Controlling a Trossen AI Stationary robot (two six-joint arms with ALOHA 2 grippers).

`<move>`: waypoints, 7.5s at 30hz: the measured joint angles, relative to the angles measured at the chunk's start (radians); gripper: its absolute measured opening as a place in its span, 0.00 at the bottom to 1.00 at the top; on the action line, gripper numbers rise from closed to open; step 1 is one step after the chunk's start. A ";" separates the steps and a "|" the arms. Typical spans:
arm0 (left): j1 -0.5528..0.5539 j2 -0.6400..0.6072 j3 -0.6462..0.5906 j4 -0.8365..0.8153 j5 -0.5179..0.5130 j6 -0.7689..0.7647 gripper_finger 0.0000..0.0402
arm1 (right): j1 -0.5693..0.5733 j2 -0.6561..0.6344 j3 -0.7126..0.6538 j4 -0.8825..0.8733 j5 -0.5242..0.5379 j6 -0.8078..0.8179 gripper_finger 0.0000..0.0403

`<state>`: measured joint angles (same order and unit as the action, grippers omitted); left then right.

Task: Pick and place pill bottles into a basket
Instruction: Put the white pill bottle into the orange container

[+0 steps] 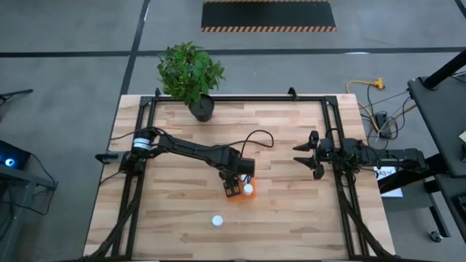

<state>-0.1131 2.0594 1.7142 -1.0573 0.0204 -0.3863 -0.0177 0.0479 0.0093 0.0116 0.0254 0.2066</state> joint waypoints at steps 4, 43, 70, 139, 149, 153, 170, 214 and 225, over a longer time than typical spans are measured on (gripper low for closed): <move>0.000 0.000 0.000 -0.008 0.000 0.000 0.47 | 0.000 0.000 0.000 0.000 0.000 0.000 0.48; -0.107 -0.084 0.127 -0.142 0.032 -0.493 0.48 | 0.000 0.000 0.000 0.000 0.000 0.000 0.48; -0.369 -0.069 0.124 -0.154 0.026 -0.873 0.48 | 0.000 0.000 0.000 0.000 0.000 0.000 0.48; -0.397 0.003 0.039 -0.042 0.033 -0.881 0.48 | 0.000 0.000 0.000 0.000 0.000 0.000 0.48; -0.397 0.003 0.039 -0.039 0.038 -0.881 0.48 | 0.000 0.001 0.000 0.000 0.000 0.000 0.48; -0.397 0.003 0.039 -0.038 0.038 -0.881 0.48 | 0.000 0.000 0.000 0.000 0.001 0.000 0.48; -0.397 0.003 0.039 -0.032 0.038 -0.881 0.48 | 0.000 0.001 0.000 0.000 0.000 0.000 0.48; -0.414 0.002 0.042 0.114 0.233 -0.047 0.48 | 0.000 0.000 0.000 0.000 0.001 0.000 0.48; -0.412 0.001 0.043 0.113 0.149 0.100 0.48 | 0.000 0.000 0.000 0.000 0.001 0.000 0.48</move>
<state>-0.5247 2.0605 1.7569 -0.9447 0.1692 -0.2865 -0.0180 0.0483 0.0095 0.0114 0.0261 0.2066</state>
